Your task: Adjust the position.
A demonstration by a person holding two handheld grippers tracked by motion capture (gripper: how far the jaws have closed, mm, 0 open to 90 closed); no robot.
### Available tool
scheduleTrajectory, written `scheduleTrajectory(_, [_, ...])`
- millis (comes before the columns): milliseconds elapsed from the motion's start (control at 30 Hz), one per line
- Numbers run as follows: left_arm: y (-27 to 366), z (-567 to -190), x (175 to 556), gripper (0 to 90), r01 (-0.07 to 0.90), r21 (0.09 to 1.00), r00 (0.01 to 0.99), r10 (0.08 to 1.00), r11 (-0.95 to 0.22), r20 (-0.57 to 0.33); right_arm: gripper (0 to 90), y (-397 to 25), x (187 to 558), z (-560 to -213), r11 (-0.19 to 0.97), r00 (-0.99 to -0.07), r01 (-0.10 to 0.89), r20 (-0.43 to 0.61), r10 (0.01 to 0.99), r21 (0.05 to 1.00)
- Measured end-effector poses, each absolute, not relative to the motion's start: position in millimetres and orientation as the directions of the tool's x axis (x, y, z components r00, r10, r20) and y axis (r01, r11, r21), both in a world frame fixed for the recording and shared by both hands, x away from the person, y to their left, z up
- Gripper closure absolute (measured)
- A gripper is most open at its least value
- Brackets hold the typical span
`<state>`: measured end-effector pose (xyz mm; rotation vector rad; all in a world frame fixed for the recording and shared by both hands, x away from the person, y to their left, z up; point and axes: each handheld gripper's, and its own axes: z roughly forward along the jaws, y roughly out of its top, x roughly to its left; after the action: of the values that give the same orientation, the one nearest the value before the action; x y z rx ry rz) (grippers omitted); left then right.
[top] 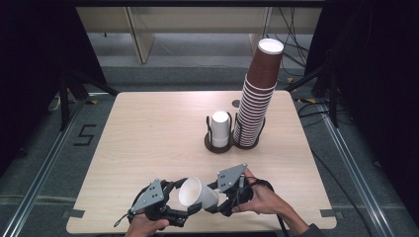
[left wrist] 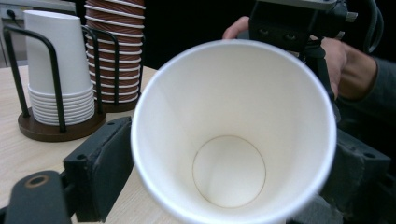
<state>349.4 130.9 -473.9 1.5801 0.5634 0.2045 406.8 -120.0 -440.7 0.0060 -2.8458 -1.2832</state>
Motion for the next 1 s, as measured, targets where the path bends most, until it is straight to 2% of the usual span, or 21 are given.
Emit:
scheduleTrajectory(300, [123.2,-475.6,347.5,14.9,0.215,0.977,0.864,0.463,0.019,-0.199,34.8,-115.8,406.8,-446.0,0.641,-0.999,0.031,0.042,-0.003,0.767])
scheduleTrajectory(367, [123.8,-475.2,347.4,21.2,0.219,0.975,0.859,0.468,0.03,-0.207,34.6,-113.7,406.2,-448.7,0.636,-0.998,0.044,0.055,0.002,0.77])
scheduleTrajectory(500, [125.8,-475.1,348.4,24.9,0.216,0.976,0.868,0.452,0.028,-0.205,33.7,-112.9,406.1,-450.9,0.628,-0.996,0.07,0.084,0.007,0.775])
scheduleTrajectory(533, [126.8,-474.2,348.2,25.3,0.218,0.975,0.87,0.446,0.035,-0.211,25.7,-112.8,407.0,-452.3,0.63,-0.995,0.091,0.095,0.029,0.771])
scheduleTrajectory(567, [126.8,-474.2,348.2,25.3,0.218,0.975,0.87,0.446,0.035,-0.211,25.7,-112.8,407.0,-452.3,0.63,-0.995,0.091,0.095,0.029,0.771])
scheduleTrajectory(600, [128.0,-472.8,348.4,25.3,0.208,0.978,0.87,0.45,0.033,-0.2,20.4,-113.1,407.5,-452.8,0.635,-0.994,0.103,0.095,0.046,0.765])
scheduleTrajectory(833, [139.2,-468.7,353.4,25.5,0.213,0.977,0.815,0.553,-0.006,-0.174,17.8,-136.0,414.8,-451.4,0.627,-0.986,0.158,0.087,0.143,0.763])
scheduleTrajectory(933, [146.0,-469.3,356.6,25.4,0.208,0.976,0.768,0.629,-0.072,-0.117,18.3,-152.8,418.1,-449.7,0.617,-0.973,0.194,0.07,0.219,0.763])
scheduleTrajectory(1000, [146.8,-469.4,357.5,25.4,0.206,0.975,0.758,0.644,-0.084,-0.105,18.3,-157.1,418.8,-449.7,0.615,-0.971,0.201,0.07,0.231,0.762])
